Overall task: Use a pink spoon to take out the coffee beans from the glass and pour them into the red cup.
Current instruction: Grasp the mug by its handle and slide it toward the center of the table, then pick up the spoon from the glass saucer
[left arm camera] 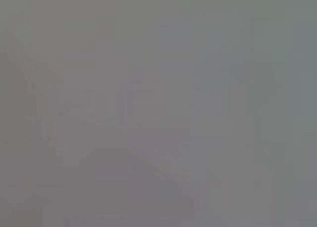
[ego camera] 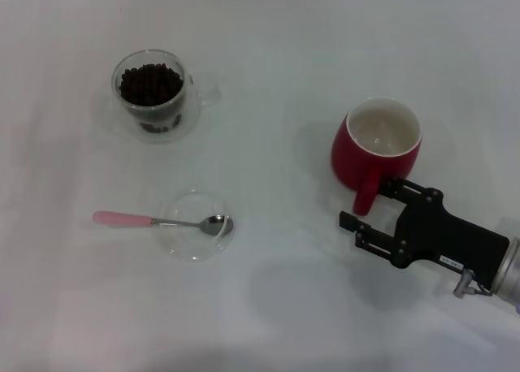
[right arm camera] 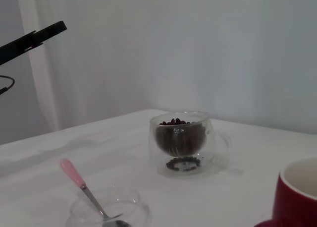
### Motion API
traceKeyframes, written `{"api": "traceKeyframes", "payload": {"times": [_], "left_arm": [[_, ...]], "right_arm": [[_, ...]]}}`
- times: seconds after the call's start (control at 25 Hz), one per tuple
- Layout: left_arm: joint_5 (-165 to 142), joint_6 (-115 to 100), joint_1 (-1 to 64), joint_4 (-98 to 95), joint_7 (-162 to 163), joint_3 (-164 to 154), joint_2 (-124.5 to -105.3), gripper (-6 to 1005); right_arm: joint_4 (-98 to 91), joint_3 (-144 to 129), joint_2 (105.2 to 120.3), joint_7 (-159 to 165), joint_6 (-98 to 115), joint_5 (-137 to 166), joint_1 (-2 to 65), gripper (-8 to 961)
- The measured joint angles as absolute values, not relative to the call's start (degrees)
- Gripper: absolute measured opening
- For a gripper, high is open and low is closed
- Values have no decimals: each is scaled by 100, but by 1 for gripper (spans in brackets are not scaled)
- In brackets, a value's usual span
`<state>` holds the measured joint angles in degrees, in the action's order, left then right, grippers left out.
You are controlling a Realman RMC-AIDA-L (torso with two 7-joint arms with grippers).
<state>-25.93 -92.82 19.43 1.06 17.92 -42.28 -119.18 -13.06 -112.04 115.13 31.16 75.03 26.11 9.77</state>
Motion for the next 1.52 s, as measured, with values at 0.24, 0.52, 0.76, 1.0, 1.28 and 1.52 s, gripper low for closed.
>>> {"api": "traceKeyframes", "payload": {"times": [0.24, 0.52, 0.76, 1.0, 1.28, 1.52], "left_arm": [[-2593, -9267, 1977, 105, 1792, -4227, -11918, 862], [-2662, -9376, 2019, 136, 1817, -4269, -11944, 862], [-2951, -9795, 2060, 530, 2217, -4275, -11972, 861], [-3360, -10260, 2116, 1069, 2979, -4257, -11987, 861], [-3910, -10380, 2121, 1765, 4561, -4186, -12046, 866], [-4786, -10512, 1905, 2614, 4882, -3414, -12052, 867]], "right_arm": [[-1128, -11034, 11473, 3122, 7680, 2609, 934, 705], [-691, -10625, 11266, 3130, 8296, 2609, 911, 702], [-475, -9986, 10990, 3097, 8517, 2609, 904, 701], [-502, -9100, 10614, 3041, 8765, 2610, 987, 701], [-597, -7834, 10354, 2768, 9065, 2612, 1105, 700], [-1270, -6460, 10418, 2671, 9046, 2629, 942, 700]]}}
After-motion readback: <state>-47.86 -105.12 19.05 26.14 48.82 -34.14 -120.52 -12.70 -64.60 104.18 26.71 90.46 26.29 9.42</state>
